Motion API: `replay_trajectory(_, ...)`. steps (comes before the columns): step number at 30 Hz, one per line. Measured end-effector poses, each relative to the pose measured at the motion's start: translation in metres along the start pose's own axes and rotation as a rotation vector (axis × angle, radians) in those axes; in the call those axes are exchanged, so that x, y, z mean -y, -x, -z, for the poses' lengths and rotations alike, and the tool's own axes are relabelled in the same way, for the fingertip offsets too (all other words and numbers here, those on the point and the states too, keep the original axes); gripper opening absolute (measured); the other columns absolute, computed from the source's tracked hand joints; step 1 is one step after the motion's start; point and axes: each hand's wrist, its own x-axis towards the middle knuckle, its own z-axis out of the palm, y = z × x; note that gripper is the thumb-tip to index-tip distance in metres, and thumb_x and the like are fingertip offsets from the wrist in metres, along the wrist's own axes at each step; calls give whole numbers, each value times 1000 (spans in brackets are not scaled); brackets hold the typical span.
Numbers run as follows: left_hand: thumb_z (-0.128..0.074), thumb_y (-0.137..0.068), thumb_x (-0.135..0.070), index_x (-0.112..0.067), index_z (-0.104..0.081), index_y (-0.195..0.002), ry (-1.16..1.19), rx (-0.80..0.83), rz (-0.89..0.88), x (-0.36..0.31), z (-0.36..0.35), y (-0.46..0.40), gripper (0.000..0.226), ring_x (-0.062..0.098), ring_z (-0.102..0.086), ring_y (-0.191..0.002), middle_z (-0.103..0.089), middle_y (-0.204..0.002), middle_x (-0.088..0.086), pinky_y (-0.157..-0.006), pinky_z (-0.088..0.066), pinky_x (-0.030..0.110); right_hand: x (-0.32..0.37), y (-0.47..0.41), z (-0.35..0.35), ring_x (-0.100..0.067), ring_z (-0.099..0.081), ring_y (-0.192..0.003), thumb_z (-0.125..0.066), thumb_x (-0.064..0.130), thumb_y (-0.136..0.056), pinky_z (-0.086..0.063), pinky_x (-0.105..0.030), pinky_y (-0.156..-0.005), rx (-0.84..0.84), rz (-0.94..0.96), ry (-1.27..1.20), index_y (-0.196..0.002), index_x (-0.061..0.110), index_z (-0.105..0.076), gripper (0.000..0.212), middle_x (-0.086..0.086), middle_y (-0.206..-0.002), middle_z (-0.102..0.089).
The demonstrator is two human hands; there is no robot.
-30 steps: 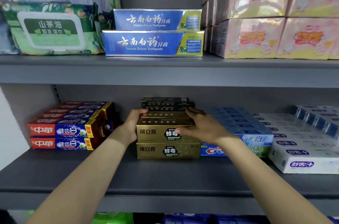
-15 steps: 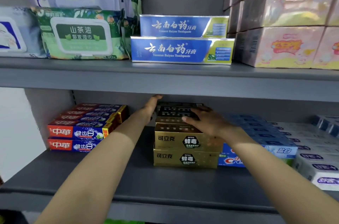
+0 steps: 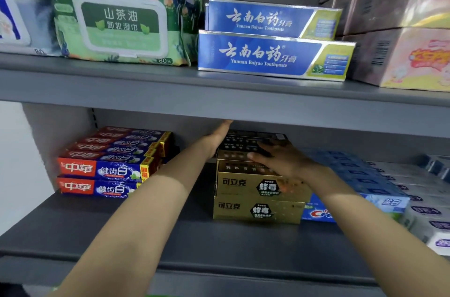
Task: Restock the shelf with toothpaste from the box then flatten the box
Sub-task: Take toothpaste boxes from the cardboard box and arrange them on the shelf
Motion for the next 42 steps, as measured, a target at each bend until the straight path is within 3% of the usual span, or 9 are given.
replay_trajectory(5, -38, -90, -63, -7, -53, -126, 109, 15, -41, 1, 0, 12, 68, 29, -60, -102, -61, -119, 16, -93, -46, 38, -2, 6, -1, -25, -5, -147, -23, 71, -86, -12, -46, -119, -20, -15, -46, -150, 33, -13, 75, 1, -160, -5)
replay_trajectory(9, -46, -90, -57, -12, -52, -127, -70, -19, -129, 22, -3, 30, 59, 28, -58, -110, -61, -120, 12, -96, -43, 38, -6, 29, 0, -24, -38, -136, -20, 79, -79, -26, -46, -114, -106, -2, -108, -147, 39, -19, 79, 2, -153, -31)
replay_trajectory(11, -50, -92, -47, -12, -55, -122, -166, -27, -135, 32, -2, 41, 47, 25, -58, -105, -63, -114, 10, -90, -42, 34, -9, 44, 0, -22, -42, -133, -20, 83, -73, -29, -44, -112, -98, 30, -95, -147, 40, -18, 86, -3, -147, -41)
replay_trajectory(16, -41, -99, -35, -11, -59, -116, 110, 80, -61, 40, 1, 64, 35, 29, -61, -106, -66, -112, 15, -95, -46, 42, -7, 53, -5, -21, -9, -146, -29, 78, -79, -16, -40, -116, -65, 68, 146, -150, 35, -4, 87, 7, -160, 2)
replay_trajectory(23, -34, -101, -37, -14, -60, -95, 196, 38, -67, 37, -6, 77, 35, 22, -62, -80, -65, -86, 8, -78, -50, 33, -1, 51, -8, -20, 2, -147, -22, 77, -82, -14, -43, -116, -43, 44, 222, -151, 30, 2, 87, 1, -160, 7)
replay_trajectory(29, -39, -100, -28, -14, -56, -87, 63, -49, -71, 37, -11, 84, 26, 26, -60, -94, -63, -83, 8, -101, -44, 41, -1, 52, -2, -18, 4, -147, -29, 76, -82, -8, -38, -117, -3, 51, 161, -151, 29, 3, 90, 0, -159, 8)
replay_trajectory(34, -43, -99, -21, -13, -51, -81, -43, -146, -132, 32, -16, 87, 21, 18, -58, -70, -60, -77, 5, -63, -45, 27, -3, 55, -9, -19, 1, -147, -33, 76, -81, -9, -38, -118, -79, 79, 243, -152, 27, 1, 93, 2, -160, 5)
replay_trajectory(38, -41, -100, -21, -16, -50, -73, -86, -165, -164, 30, -21, 91, 30, 22, -59, -77, -60, -79, 6, -70, -44, 29, -7, 49, -10, -18, -4, -147, -33, 77, -80, -18, -41, -116, -85, 96, 251, -152, 27, 0, 94, 4, -160, 4)
replay_trajectory(42, -45, -99, -29, -22, -54, -79, -130, -72, -219, 36, -15, 100, 23, 23, -61, -94, -65, -97, 8, -88, -44, 33, -12, 49, -9, -16, 4, -147, -41, 76, -78, -11, -39, -117, -68, 138, 218, -151, 26, 1, 98, 3, -159, 12)
